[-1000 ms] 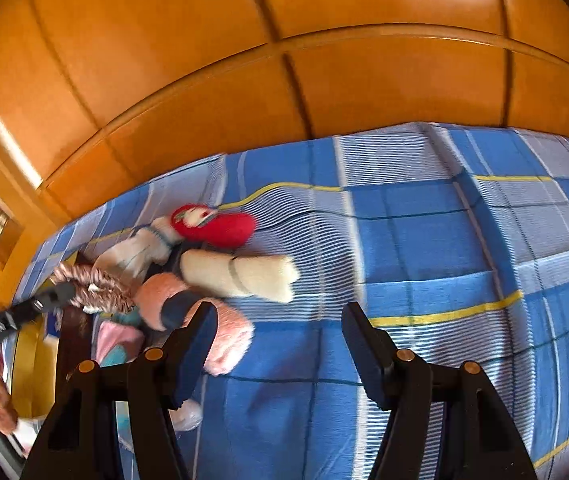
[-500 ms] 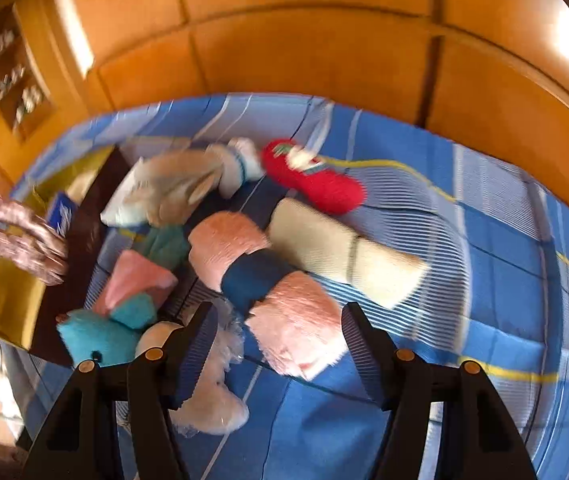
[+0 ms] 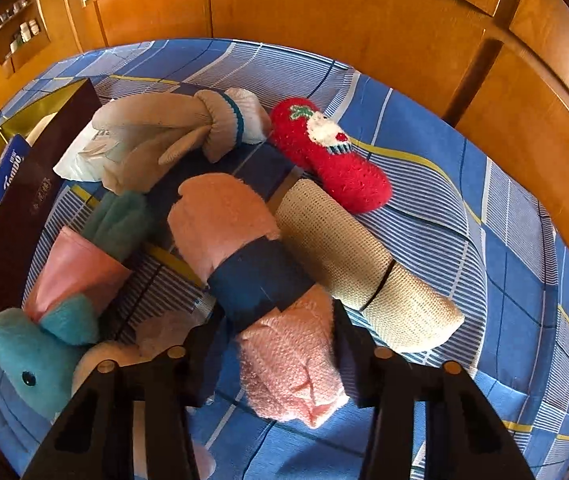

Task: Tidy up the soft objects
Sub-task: 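Drop the scrunchie into the tray with the left tool while the right tool reaches the pink towel roll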

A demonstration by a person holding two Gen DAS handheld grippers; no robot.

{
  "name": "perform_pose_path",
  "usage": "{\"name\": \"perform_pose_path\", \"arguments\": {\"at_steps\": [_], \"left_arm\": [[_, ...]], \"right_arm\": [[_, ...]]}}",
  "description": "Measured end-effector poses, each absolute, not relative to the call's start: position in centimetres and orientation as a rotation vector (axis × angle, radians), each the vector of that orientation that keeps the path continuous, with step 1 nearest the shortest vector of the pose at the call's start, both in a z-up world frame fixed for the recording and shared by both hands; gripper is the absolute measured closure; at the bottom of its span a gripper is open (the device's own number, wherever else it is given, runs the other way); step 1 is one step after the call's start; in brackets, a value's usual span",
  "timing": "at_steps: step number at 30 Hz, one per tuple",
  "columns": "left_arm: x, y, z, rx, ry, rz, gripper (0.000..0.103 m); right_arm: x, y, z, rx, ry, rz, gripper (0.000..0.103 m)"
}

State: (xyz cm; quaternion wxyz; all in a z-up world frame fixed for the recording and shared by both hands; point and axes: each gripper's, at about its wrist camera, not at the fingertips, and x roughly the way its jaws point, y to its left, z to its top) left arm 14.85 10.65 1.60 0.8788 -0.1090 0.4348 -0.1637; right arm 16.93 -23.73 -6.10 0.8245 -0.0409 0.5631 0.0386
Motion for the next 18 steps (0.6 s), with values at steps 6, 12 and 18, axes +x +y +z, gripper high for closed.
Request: {"name": "perform_pose_path", "arguments": {"at_steps": [6,12,18], "left_arm": [[15.9,11.8,-0.5,-0.245,0.946,-0.297,0.092],[17.5,11.9,-1.4,-0.255,0.972,-0.303,0.092],[19.9,10.7,-2.3,-0.227,1.006,-0.301,0.091]], "right_arm": [[17.1,-23.7,-6.0,-0.069,1.204,0.082,0.056],[17.2,-23.7,-6.1,-0.065,1.203,0.072,0.055],[17.1,-23.3,-6.2,-0.076,1.2,0.06,0.055]]}}
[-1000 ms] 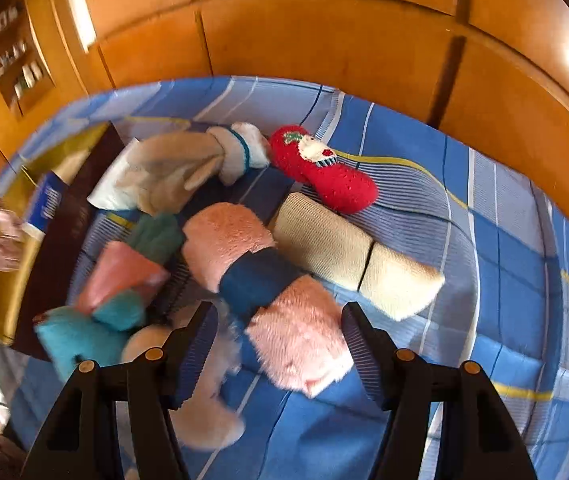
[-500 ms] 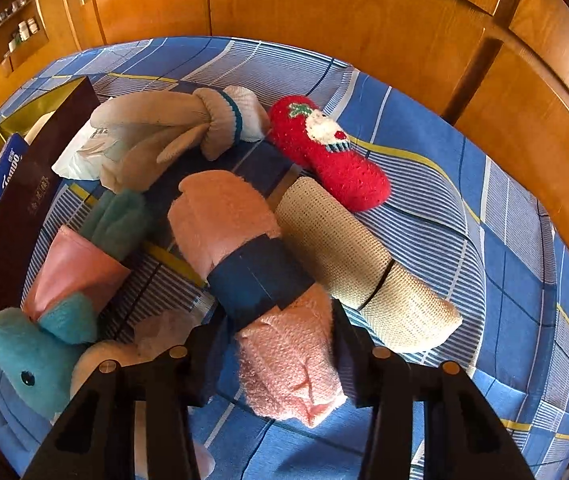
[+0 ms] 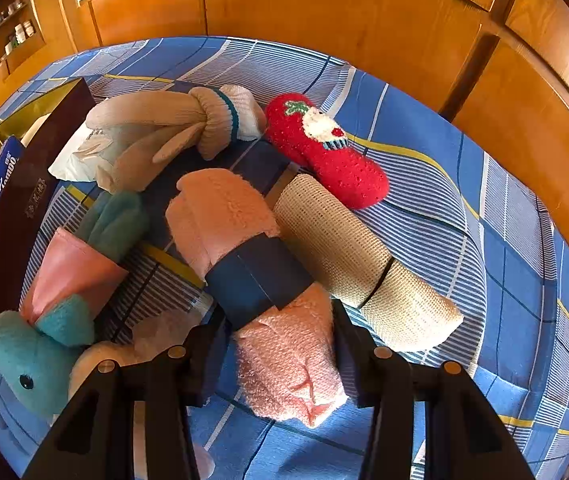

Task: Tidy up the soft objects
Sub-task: 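Drop the scrunchie into the tray with the left tool while the right tool reaches the pink towel roll, then grasp the pink towel roll with the right tool, carry it into the tray, release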

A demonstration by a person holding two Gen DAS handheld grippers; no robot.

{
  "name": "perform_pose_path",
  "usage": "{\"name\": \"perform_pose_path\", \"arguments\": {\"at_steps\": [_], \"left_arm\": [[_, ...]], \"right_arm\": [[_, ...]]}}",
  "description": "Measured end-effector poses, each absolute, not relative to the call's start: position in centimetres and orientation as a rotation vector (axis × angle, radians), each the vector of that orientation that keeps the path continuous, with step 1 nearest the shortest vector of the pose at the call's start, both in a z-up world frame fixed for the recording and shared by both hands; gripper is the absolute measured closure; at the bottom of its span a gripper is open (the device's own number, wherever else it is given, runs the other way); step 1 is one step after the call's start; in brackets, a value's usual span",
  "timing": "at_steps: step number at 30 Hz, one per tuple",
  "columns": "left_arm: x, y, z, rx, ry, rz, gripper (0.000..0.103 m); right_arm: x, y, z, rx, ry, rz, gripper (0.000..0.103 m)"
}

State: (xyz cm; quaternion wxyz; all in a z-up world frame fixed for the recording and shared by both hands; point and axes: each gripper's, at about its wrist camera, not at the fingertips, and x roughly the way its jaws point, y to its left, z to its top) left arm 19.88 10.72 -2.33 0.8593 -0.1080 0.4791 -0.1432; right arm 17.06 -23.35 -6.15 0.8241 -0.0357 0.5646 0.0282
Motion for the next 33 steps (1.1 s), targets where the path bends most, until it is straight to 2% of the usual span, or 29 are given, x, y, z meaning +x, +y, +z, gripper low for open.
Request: {"name": "perform_pose_path", "arguments": {"at_steps": [6,8,13,22,27,33], "left_arm": [[22.2,9.5,-3.5,-0.185,1.025,-0.258,0.089],[22.9,9.3,-3.9,-0.18,1.036,-0.257,0.08],[23.0,9.3,-4.0,-0.187,1.027,-0.248,0.074],[18.4,11.5,-2.5,-0.167,0.967,-0.145,0.061],[14.8,12.6,-2.1,-0.164,0.922,-0.081,0.058],[11.8,12.8,-2.2,-0.169,0.901,-0.057,0.057]], "right_arm": [[17.1,-23.2,-6.2,-0.073,1.206,0.051,0.055],[17.1,-23.2,-6.2,-0.066,1.205,0.049,0.055],[17.1,-23.4,-6.3,-0.06,1.201,0.05,0.055],[16.2,-22.9,-6.2,-0.077,1.16,0.022,0.058],[15.8,-22.7,-5.8,-0.086,1.137,-0.013,0.068],[14.6,-22.9,-4.2,-0.057,1.086,-0.032,0.07]]}}
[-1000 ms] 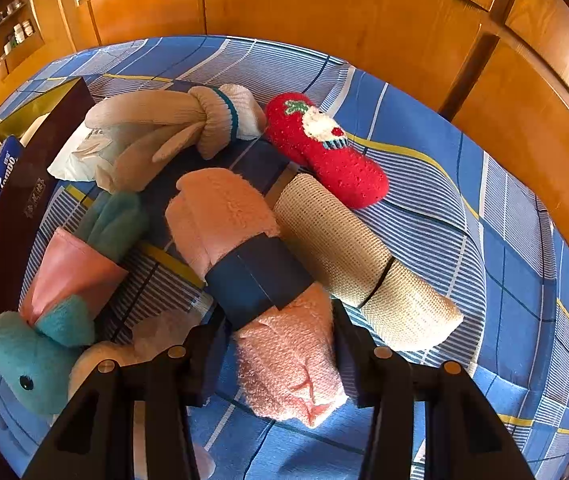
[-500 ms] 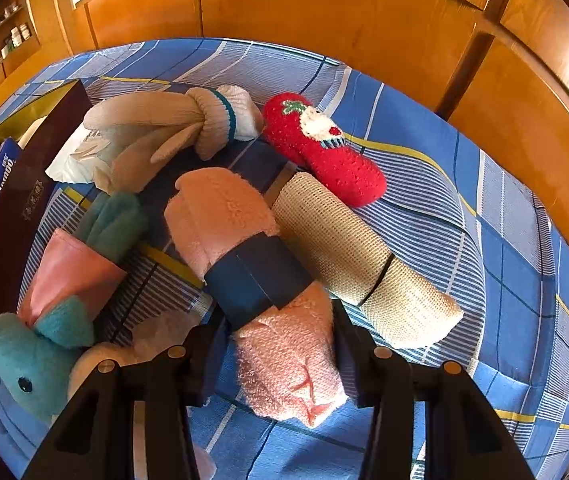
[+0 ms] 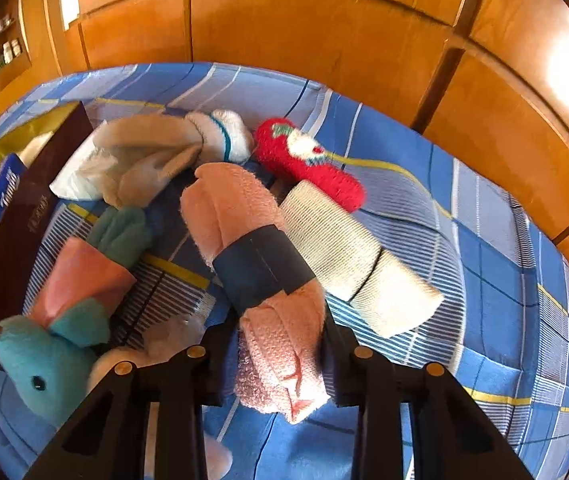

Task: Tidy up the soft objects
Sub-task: 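Grasp the pink towel roll with the right tool, carry it into the tray, release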

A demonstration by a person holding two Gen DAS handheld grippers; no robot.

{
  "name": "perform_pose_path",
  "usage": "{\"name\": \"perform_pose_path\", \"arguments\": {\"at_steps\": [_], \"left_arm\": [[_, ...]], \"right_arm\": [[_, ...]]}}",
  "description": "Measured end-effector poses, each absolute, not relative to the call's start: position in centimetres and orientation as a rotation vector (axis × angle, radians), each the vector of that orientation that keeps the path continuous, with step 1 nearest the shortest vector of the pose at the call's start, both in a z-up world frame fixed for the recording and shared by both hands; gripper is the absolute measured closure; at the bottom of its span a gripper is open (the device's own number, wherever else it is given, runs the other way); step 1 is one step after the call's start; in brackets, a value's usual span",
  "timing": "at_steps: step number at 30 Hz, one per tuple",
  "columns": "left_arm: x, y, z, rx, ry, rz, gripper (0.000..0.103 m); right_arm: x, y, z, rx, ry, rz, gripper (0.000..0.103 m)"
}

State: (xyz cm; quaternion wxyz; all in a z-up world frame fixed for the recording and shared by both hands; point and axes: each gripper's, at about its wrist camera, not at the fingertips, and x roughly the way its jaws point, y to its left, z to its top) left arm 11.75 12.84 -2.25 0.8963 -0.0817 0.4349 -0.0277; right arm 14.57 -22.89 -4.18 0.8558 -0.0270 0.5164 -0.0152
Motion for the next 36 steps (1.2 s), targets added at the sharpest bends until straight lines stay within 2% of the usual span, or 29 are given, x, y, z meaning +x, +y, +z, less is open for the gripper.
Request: {"name": "perform_pose_path", "arguments": {"at_steps": [9,18,27,36], "left_arm": [[9.9,11.8,-1.3,-0.132,0.851,-0.051,0.053],[8.4,12.3,-0.4,-0.12,0.796,-0.027,0.052],[7.3,14.0,-0.2,-0.151,0.784,0.006,0.047],[6.9,15.6,-0.4,-0.176,0.789,0.028,0.047]], "right_arm": [[12.9,-21.2,1.9,0.008,0.949,0.016,0.07],[12.5,-11.6,5.3,-0.019,0.917,0.308,0.07],[12.7,-1.3,3.9,-0.113,0.974,0.497,0.07],[14.6,2.3,-0.5,-0.173,1.067,0.472,0.07]]}}
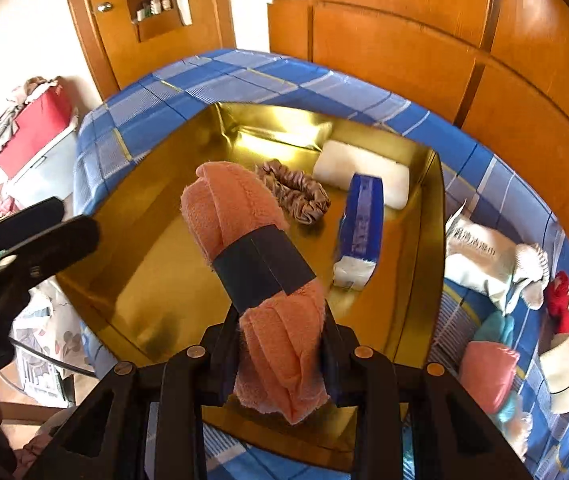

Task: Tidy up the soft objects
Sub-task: 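Grasp the pink towel roll with the right tool, carry it into the tray, release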

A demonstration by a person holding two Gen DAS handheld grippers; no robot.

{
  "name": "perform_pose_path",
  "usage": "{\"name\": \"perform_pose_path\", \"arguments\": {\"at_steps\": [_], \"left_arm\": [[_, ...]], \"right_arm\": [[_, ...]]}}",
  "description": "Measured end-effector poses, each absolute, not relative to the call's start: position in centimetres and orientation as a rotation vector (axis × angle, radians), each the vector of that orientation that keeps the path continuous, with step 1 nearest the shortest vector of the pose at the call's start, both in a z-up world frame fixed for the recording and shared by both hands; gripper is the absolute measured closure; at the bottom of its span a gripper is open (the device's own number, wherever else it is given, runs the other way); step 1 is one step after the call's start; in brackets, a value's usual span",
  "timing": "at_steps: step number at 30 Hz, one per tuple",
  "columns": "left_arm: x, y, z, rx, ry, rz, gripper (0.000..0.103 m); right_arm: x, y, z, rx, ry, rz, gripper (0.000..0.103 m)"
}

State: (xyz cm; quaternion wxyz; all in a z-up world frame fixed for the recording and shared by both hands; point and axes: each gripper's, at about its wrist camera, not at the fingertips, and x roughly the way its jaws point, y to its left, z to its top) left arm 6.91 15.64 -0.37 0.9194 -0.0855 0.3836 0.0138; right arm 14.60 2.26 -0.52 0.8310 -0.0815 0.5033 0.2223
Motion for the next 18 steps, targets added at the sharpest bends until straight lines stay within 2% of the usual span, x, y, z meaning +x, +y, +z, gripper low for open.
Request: {"name": "perform_pose_path", "arguments": {"at_steps": [4,9,15,18], "left_arm": [[6.8,15.9,-0.8,-0.182,0.8,0.032,0.046],[6.8,16.0,-1.1,-0.188,0.807,0.034,0.044],[6.9,16.0,-1.2,-0.189,0.814,0.035,0.043],[6.9,15.8,-1.1,-0.181,0.811,0.034,0.042]], "right_arm": [[15.1,2.3,-1.7,-0.194,1.089,0.409,0.069],[15.6,1.6,-2.4,-0.168,1.104,0.364,0.061],[15.1,1.3,-1.7,-0.146,1.079,0.388,0.053],[14.7,0.9,-1.1,-0.119,1.056,0.392,0.052]]}}
